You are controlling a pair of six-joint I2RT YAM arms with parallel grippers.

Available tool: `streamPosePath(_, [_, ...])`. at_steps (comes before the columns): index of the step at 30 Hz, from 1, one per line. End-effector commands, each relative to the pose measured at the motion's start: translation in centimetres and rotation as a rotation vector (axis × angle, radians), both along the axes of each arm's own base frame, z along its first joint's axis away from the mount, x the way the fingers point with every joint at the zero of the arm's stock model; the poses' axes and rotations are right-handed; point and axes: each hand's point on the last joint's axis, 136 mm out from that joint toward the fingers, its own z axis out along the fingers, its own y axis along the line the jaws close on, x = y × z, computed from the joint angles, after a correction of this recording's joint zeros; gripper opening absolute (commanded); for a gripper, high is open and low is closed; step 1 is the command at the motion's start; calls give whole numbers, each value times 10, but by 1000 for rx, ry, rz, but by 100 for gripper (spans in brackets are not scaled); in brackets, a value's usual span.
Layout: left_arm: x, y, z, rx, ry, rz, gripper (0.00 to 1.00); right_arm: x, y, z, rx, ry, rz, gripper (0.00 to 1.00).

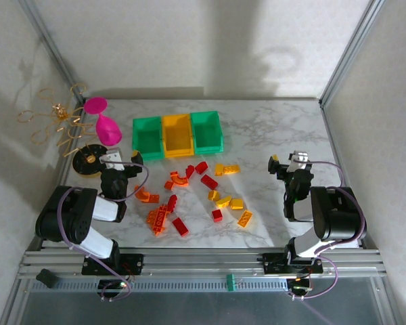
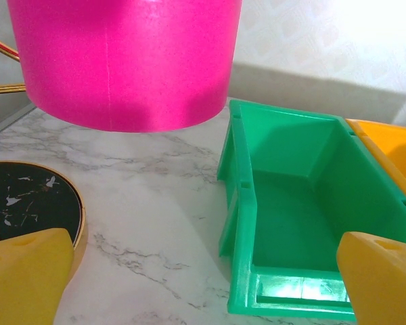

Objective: Sort the legos into containers by color
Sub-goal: Pick up the lego from the center of the table.

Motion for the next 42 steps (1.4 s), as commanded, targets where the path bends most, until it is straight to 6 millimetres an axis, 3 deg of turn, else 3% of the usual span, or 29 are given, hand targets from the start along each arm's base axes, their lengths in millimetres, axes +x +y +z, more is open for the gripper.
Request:
streamPosePath(1, [4, 1, 6, 12, -13, -7, 99, 6, 1, 15, -10, -52, 9, 99])
streamPosePath(16, [1, 2, 9, 24, -20, 10, 99, 4, 3, 16, -15, -58, 14, 99])
streamPosePath(24, [-21, 0, 31, 43, -96, 36, 99, -10, 2, 32, -28, -114, -12, 99])
streamPosePath(31, [-29, -1, 44, -3, -25, 43, 99, -7, -1, 48, 7, -82, -36, 99])
streamPosePath(37, [-47, 5, 62, -76, -34, 79, 99, -2, -12, 75, 214, -30, -135, 99])
streamPosePath(40, [-57, 14, 72, -180, -48, 136, 99, -5, -21, 61, 373, 90, -246, 99])
streamPosePath(42, [-62, 18, 76, -314, -55, 173, 99, -9, -15, 52, 452, 150, -228, 99])
